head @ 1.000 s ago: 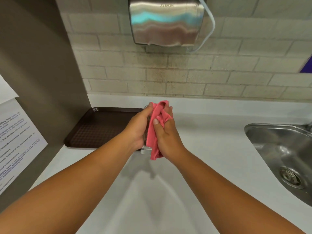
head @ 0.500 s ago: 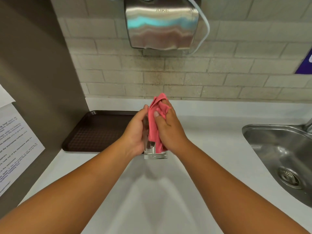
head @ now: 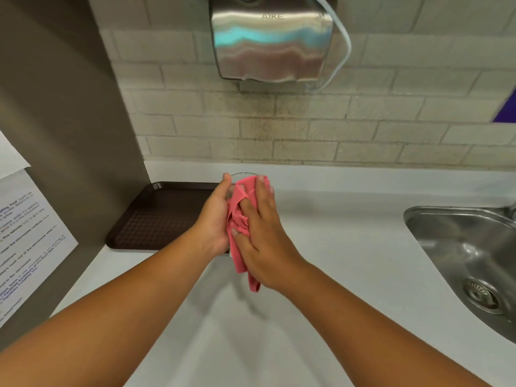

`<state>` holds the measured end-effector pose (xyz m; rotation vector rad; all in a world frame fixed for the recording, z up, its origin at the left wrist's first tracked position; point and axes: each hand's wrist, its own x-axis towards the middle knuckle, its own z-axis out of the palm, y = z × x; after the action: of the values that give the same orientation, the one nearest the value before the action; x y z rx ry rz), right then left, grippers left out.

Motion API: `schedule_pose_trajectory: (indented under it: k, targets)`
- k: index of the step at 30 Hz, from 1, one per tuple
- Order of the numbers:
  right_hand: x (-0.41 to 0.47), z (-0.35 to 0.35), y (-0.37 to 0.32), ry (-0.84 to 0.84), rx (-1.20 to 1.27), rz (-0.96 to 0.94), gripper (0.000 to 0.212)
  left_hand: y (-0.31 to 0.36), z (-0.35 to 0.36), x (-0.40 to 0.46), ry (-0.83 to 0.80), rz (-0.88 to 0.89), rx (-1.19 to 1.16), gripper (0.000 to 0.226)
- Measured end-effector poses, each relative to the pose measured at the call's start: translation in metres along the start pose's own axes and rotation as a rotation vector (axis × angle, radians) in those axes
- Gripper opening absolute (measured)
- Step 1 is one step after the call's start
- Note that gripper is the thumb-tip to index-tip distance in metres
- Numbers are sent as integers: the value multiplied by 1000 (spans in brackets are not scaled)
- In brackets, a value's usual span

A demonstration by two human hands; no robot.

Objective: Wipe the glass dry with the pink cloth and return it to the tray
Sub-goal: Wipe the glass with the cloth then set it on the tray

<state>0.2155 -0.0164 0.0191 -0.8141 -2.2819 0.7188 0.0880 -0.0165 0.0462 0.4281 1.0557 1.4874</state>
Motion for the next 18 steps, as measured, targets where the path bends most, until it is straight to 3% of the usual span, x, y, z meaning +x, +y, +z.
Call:
schedule_pose_trajectory:
  k: [2, 6, 10, 13, 16, 18]
  targets:
    - [10, -1, -5, 42, 10, 43, 74, -4, 2, -2, -58, -9, -8, 68]
    - [26, -11, -7, 165, 327, 169, 66, -11, 6, -5, -49, 70, 32, 64]
    - [35, -29, 4, 174, 676, 352, 27, -13, 3, -4, 26, 134, 111, 64]
    - [28, -27, 13, 61, 765, 346, 36, -5, 0, -1, 42, 170, 103, 79]
    - [10, -12, 7, 74, 685, 309, 33, 2, 1, 1, 115, 201, 97, 73]
    - [0, -4, -1, 102, 565, 239, 50, -1, 0, 1, 131, 172, 76, 70]
